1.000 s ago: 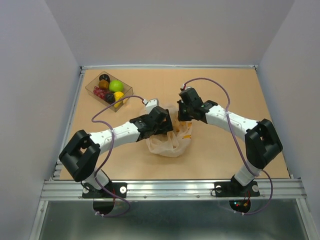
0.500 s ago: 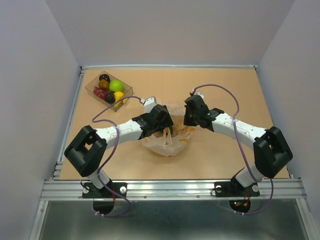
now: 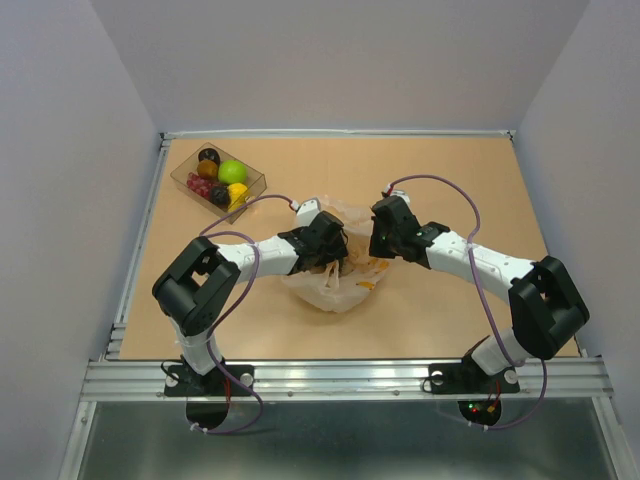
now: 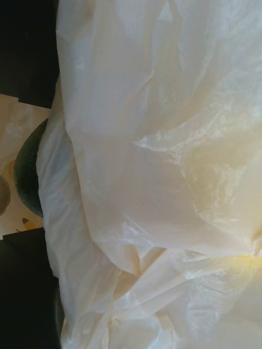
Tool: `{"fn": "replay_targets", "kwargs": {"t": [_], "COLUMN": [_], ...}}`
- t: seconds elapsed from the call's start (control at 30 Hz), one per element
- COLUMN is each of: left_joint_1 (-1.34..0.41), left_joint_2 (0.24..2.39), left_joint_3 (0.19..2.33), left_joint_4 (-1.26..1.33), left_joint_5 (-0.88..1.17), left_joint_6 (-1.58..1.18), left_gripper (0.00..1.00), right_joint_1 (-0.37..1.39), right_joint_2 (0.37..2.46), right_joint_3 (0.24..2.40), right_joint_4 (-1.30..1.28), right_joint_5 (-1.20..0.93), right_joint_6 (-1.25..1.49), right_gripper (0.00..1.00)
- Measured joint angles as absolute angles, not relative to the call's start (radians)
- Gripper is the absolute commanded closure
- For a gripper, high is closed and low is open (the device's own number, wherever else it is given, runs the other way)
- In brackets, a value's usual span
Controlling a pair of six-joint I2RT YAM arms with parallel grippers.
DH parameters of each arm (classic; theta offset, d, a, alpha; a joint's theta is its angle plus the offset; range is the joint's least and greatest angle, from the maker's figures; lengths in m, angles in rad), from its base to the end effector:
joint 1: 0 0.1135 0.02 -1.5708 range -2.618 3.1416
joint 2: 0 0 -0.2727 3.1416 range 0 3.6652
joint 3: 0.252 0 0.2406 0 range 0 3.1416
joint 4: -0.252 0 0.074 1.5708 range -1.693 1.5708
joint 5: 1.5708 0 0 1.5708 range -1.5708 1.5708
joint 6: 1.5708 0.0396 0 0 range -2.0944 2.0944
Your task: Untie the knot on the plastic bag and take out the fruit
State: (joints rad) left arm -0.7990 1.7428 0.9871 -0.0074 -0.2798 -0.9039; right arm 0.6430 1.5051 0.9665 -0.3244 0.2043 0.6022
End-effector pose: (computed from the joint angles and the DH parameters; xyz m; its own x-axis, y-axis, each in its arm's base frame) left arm 0.2578 -0.2492 0.1886 -0.7300 -0.3327 -0.5970 -0.0388 0.8923 -0.4498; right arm 0.2499 0.1772 0.2319 -0.7739 0.1133 -0.6231 -0.0524 0.9690 0.2413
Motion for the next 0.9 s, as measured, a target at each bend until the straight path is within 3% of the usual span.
{"fn": "replay_targets", "kwargs": {"t": [0.03,0.17,0.67,0.9], "left_joint_1": [-0.799,-0.801,-0.791,-0.580], "left_joint_2": [1.743,1.727,1.278,1.169], "left_joint_3": [0.988,0.989,0.989,1.007], "left_joint_4": [-0.007,-0.027,-0.086,-0.104], "left_joint_5": [-0.278,-0.278,-0.315,-0.333], "left_joint_6": [-0.902,-0.878,-0.688,-0.632], "left_gripper": [0.38,0.55,0.56,0.54], "right_joint_1": [0.643,0.643,0.643,0.643], "right_joint_2": [1.504,1.504,1.504,1.504], "right_joint_3": [0.966,0.966,0.933,0.900], "right_joint_4": [-0.324,-0.323,-0.311,-0.308], "right_joint_5": [0.205,0.211,0.272,0.279], "right_joint_6": [0.603,0.603,0.604,0.612], "right_gripper": [1.00,0.99,1.00,1.00]}}
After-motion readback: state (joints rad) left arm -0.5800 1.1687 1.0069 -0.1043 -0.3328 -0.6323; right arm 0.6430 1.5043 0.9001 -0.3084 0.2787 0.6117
